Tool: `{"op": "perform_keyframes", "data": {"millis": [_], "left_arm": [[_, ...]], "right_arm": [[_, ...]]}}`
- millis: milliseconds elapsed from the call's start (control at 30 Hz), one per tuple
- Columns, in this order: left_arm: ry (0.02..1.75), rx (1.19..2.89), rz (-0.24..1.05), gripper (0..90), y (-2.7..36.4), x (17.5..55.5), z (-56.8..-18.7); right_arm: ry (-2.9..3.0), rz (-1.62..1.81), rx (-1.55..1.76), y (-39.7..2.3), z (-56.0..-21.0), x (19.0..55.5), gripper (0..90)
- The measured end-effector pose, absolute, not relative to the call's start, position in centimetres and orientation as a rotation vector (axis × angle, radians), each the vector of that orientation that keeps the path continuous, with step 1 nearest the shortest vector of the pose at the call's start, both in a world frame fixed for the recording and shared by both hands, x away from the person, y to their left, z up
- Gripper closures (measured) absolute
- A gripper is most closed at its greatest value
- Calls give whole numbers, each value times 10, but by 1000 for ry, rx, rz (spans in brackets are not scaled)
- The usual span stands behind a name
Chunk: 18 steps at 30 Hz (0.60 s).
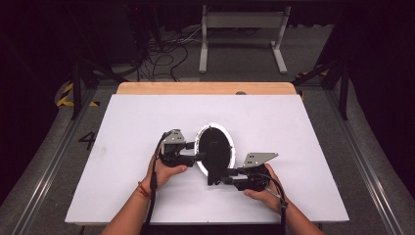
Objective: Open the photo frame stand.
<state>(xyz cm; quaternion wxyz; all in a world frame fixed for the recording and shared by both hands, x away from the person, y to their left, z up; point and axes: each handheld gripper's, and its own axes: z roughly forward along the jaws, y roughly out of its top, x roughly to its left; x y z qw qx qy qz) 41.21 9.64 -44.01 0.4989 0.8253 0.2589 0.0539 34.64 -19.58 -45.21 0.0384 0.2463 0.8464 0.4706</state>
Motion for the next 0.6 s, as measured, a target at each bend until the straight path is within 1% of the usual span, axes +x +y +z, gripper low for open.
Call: {"op": "perform_keyframes", "data": {"millis": [67, 100, 133, 200, 300, 500, 600], "left_arm": [[612, 1983, 156, 524, 97, 410, -435], [596, 1992, 195, 539, 96, 408, -431], [584, 1998, 232, 542, 94, 405, -427], [574, 1988, 265, 553, 93, 401, -423], [534, 1975, 282, 601, 94, 397, -419], [529, 1982, 289, 607, 95, 394, -418], [530, 1972, 281, 607, 96, 393, -419]], "right_arm": [[2593, 1429, 763, -196, -453, 347, 648], [2591, 1421, 771, -197, -453, 348, 648], [2586, 1417, 780, -196, -454, 349, 649], [2581, 1388, 789, -195, -454, 350, 655], [2577, 1365, 798, -193, -455, 351, 720], [2568, 1361, 805, -193, -456, 351, 729], [2546, 1392, 829, -194, -455, 351, 689]]}}
